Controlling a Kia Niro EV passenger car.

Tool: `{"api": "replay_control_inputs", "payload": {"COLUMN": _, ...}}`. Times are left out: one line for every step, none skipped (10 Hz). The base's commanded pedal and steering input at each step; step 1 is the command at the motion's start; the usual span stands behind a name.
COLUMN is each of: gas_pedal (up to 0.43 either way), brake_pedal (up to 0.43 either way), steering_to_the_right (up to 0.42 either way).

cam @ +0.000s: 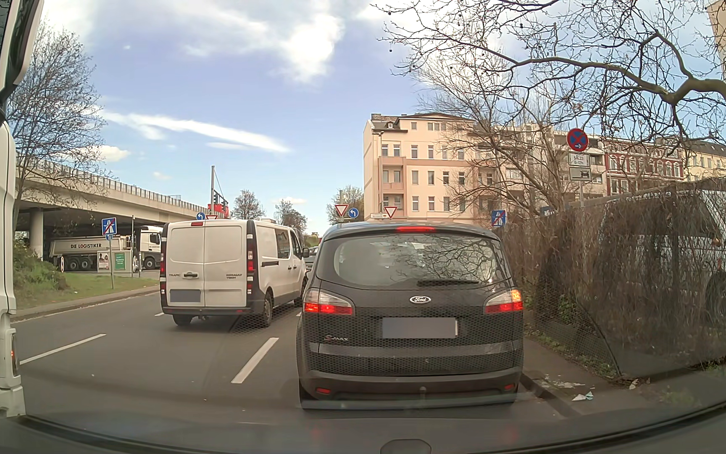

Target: Follow the waypoints while adhering to traffic rules and regulations

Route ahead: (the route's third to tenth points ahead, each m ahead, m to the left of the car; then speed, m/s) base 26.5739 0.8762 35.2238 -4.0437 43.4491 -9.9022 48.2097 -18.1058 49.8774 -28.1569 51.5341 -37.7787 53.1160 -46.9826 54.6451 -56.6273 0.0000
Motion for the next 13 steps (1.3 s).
{"api": "replay_control_inputs", "payload": {"gas_pedal": 0.0, "brake_pedal": 0.22, "steering_to_the_right": -0.012}}
{"api": "replay_control_inputs", "payload": {"gas_pedal": 0.0, "brake_pedal": 0.183, "steering_to_the_right": -0.012}}
{"api": "replay_control_inputs", "payload": {"gas_pedal": 0.0, "brake_pedal": 0.195, "steering_to_the_right": -0.012}}
{"api": "replay_control_inputs", "payload": {"gas_pedal": 0.0, "brake_pedal": 0.207, "steering_to_the_right": -0.012}}
{"api": "replay_control_inputs", "payload": {"gas_pedal": 0.0, "brake_pedal": 0.207, "steering_to_the_right": -0.012}}
{"api": "replay_control_inputs", "payload": {"gas_pedal": 0.0, "brake_pedal": 0.171, "steering_to_the_right": -0.012}}
{"api": "replay_control_inputs", "payload": {"gas_pedal": 0.0, "brake_pedal": 0.146, "steering_to_the_right": -0.012}}
{"api": "replay_control_inputs", "payload": {"gas_pedal": 0.0, "brake_pedal": 0.11, "steering_to_the_right": -0.012}}
{"api": "replay_control_inputs", "payload": {"gas_pedal": 0.0, "brake_pedal": 0.085, "steering_to_the_right": -0.012}}
{"api": "replay_control_inputs", "payload": {"gas_pedal": 0.0, "brake_pedal": 0.061, "steering_to_the_right": -0.012}}
{"api": "replay_control_inputs", "payload": {"gas_pedal": 0.0, "brake_pedal": 0.049, "steering_to_the_right": -0.012}}
{"api": "replay_control_inputs", "payload": {"gas_pedal": 0.0, "brake_pedal": 0.055, "steering_to_the_right": -0.012}}
{"api": "replay_control_inputs", "payload": {"gas_pedal": 0.0, "brake_pedal": 0.055, "steering_to_the_right": -0.012}}
